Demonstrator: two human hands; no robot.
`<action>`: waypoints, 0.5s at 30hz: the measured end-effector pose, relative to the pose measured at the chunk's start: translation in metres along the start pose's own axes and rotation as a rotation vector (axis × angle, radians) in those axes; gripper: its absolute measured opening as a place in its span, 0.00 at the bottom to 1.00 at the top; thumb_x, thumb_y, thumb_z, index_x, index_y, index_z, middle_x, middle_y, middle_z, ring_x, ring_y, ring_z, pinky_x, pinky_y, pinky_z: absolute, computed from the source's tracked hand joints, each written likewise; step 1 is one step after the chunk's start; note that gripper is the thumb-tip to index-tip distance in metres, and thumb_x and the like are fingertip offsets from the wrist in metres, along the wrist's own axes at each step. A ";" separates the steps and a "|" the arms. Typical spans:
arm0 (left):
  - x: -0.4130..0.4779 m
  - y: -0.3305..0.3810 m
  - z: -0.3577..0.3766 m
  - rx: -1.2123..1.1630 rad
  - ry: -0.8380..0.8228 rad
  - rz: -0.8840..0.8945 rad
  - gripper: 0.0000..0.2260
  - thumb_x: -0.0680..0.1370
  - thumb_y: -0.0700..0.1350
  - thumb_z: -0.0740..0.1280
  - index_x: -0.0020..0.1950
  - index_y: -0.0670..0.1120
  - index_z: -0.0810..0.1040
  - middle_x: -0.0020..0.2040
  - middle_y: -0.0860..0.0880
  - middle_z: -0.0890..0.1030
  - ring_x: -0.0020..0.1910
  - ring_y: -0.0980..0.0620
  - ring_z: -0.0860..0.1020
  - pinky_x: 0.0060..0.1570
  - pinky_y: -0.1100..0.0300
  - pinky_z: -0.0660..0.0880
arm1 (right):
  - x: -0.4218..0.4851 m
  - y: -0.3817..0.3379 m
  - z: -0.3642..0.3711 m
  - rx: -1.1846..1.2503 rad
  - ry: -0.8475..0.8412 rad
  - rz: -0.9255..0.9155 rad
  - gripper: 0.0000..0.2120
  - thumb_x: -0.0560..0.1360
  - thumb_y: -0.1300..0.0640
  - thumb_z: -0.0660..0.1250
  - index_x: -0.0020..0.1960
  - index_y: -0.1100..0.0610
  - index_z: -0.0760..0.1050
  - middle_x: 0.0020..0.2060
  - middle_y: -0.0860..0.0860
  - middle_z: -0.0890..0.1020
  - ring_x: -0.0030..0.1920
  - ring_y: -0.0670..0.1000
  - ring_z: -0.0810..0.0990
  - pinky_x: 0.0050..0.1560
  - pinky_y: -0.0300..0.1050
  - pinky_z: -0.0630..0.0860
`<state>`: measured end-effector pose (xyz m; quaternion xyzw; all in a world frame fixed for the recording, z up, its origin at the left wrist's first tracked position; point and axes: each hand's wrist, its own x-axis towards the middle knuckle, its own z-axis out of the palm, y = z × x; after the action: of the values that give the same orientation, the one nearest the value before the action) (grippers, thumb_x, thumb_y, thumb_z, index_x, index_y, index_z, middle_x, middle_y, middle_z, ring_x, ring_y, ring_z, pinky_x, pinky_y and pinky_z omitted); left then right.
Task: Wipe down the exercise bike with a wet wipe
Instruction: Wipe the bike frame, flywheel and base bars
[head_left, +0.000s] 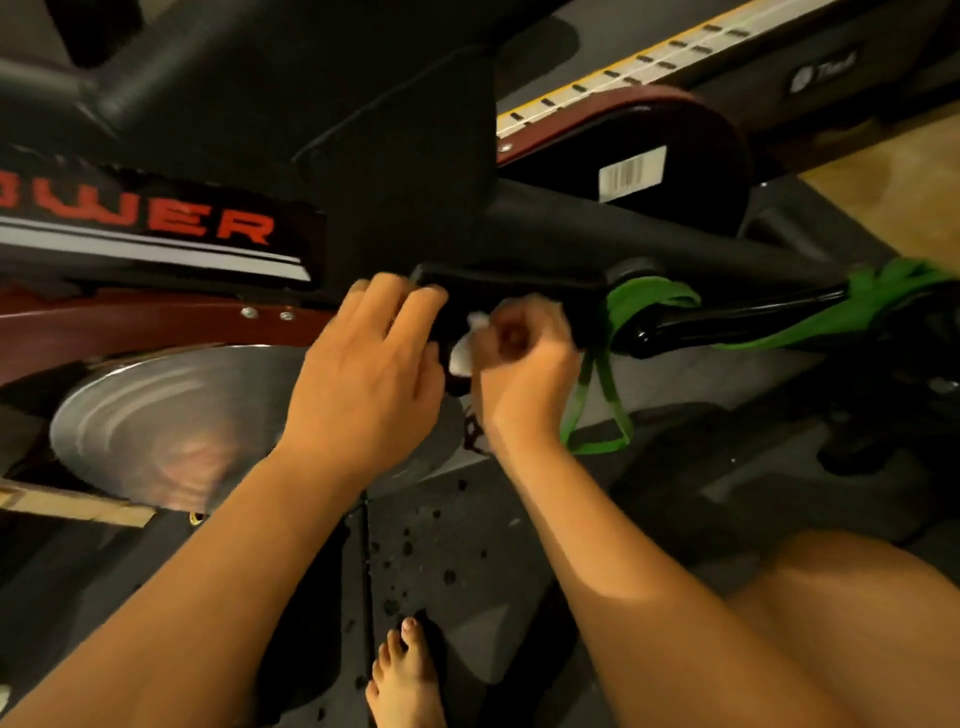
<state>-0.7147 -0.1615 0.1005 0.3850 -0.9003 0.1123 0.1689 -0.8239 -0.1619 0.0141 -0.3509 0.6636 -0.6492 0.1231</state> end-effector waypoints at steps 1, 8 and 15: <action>0.003 0.003 0.002 -0.017 -0.005 0.030 0.17 0.74 0.36 0.67 0.62 0.36 0.75 0.54 0.38 0.76 0.52 0.38 0.75 0.44 0.49 0.76 | 0.014 -0.007 -0.007 -0.010 0.088 -0.040 0.07 0.71 0.69 0.69 0.44 0.59 0.76 0.47 0.56 0.78 0.45 0.42 0.77 0.45 0.33 0.75; 0.016 0.012 0.019 -0.139 -0.102 -0.007 0.16 0.74 0.34 0.70 0.61 0.38 0.78 0.56 0.40 0.77 0.53 0.40 0.78 0.48 0.49 0.80 | 0.000 0.018 -0.019 -0.124 -0.057 -0.012 0.04 0.75 0.67 0.65 0.44 0.61 0.77 0.40 0.53 0.76 0.42 0.50 0.74 0.42 0.41 0.71; 0.021 0.024 0.037 -0.276 -0.206 -0.008 0.17 0.75 0.37 0.69 0.63 0.41 0.78 0.59 0.45 0.78 0.53 0.46 0.80 0.53 0.52 0.79 | 0.060 -0.018 -0.059 -0.108 0.045 -0.160 0.02 0.74 0.63 0.70 0.45 0.59 0.77 0.56 0.57 0.75 0.53 0.53 0.79 0.47 0.24 0.72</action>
<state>-0.7540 -0.1710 0.0733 0.3710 -0.9183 -0.0532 0.1275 -0.8980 -0.1520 0.0557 -0.3941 0.6700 -0.6280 0.0371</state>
